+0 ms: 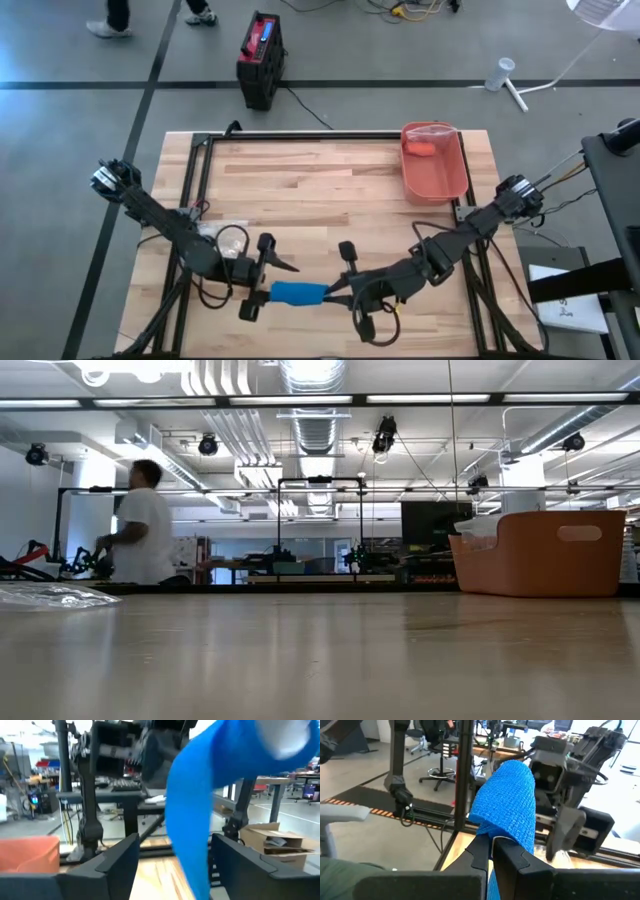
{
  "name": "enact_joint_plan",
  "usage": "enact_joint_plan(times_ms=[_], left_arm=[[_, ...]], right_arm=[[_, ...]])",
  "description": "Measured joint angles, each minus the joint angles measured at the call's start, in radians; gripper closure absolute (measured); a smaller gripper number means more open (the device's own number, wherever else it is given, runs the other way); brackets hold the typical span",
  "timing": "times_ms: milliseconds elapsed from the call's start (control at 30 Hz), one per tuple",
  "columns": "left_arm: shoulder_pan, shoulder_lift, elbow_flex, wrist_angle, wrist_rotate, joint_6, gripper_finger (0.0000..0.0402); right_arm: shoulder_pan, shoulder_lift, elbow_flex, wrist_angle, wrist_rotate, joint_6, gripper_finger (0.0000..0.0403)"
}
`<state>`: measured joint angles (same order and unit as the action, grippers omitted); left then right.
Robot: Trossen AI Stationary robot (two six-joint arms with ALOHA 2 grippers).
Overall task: Roll bandage
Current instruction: Roll the blue bandage
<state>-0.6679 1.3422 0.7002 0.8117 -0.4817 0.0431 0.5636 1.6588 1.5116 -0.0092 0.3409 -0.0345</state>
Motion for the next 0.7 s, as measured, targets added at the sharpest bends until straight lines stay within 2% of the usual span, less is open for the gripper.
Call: enact_joint_plan(times_ms=[100, 167, 267, 367, 400, 567, 700], left_arm=[[0.009, 0.000, 0.024, -0.001, -0.013, 0.034, 0.0183], [0.017, 0.000, 0.035, -0.016, -0.036, 0.049, 0.0211], [0.032, 0.000, 0.040, -0.030, -0.052, 0.054, 0.0281], [0.039, 0.000, 0.039, -0.034, -0.053, 0.071, 0.0372], [0.040, 0.000, 0.039, -0.033, -0.056, 0.082, 0.0386], [0.043, -0.002, 0.080, -0.045, -0.153, 0.209, 0.0395], [0.045, -0.008, 0.170, -0.178, -0.274, 0.332, 0.0399]], right_arm=[[-0.012, 0.000, 0.000, 0.000, 0.000, 0.000, 0.0394], [-0.017, 0.000, 0.000, 0.002, 0.000, 0.000, 0.0394], [-0.019, 0.000, 0.000, 0.025, -0.001, -0.003, 0.0394], [-0.018, 0.000, 0.000, 0.039, -0.020, -0.004, 0.0394], [-0.019, 0.000, 0.000, 0.039, -0.036, -0.004, 0.0394], [-0.019, 0.003, 0.000, 0.037, -0.125, 0.017, 0.0394], [-0.018, 0.020, -0.002, 0.020, -0.146, 0.043, 0.0394]])
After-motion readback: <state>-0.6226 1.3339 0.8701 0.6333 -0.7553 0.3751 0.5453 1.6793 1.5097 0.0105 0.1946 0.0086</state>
